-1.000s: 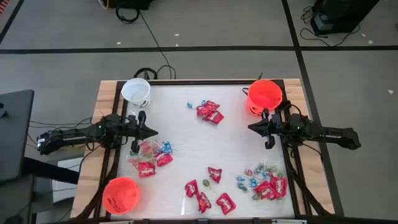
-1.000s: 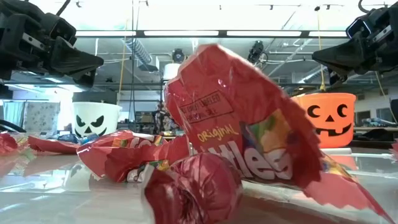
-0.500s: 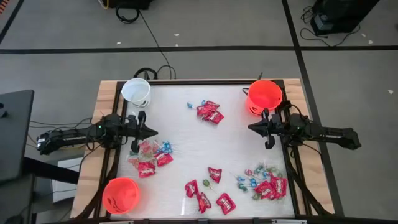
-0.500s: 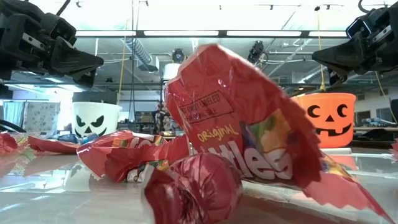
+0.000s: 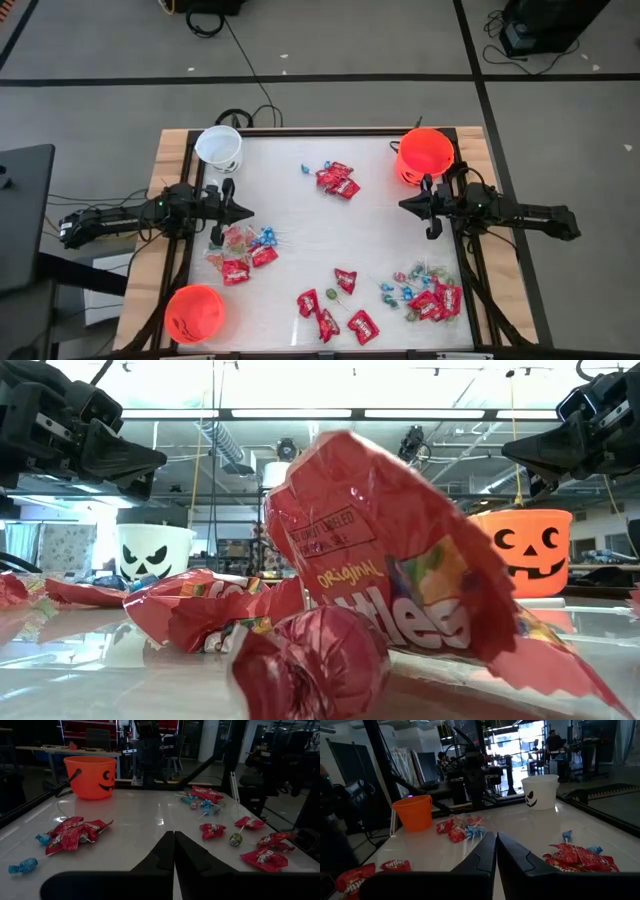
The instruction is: Sort candy by brand, put in halloween buckets
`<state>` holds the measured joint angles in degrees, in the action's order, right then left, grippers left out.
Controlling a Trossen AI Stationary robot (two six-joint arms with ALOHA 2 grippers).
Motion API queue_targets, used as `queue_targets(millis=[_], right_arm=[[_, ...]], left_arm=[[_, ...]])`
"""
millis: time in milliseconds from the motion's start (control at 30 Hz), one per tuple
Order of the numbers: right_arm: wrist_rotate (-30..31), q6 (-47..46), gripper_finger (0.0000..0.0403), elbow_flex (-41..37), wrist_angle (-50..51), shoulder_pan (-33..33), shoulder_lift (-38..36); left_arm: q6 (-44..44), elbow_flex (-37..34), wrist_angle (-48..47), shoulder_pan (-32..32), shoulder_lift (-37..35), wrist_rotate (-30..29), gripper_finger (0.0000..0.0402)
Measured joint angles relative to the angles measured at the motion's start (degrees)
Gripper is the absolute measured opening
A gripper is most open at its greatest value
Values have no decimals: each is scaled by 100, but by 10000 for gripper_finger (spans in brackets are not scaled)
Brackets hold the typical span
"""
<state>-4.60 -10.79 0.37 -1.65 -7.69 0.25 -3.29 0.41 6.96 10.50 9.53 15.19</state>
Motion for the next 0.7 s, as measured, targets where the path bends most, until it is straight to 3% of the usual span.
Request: queue_targets(millis=[500, 700], right_arm=[[1, 1, 28, 0, 2, 1, 1], [1, 1, 29, 0, 0, 0, 0]], left_arm=[[-20, 0, 197, 0, 1, -44, 17], [-851, -1, 1028, 0, -1, -49, 17]])
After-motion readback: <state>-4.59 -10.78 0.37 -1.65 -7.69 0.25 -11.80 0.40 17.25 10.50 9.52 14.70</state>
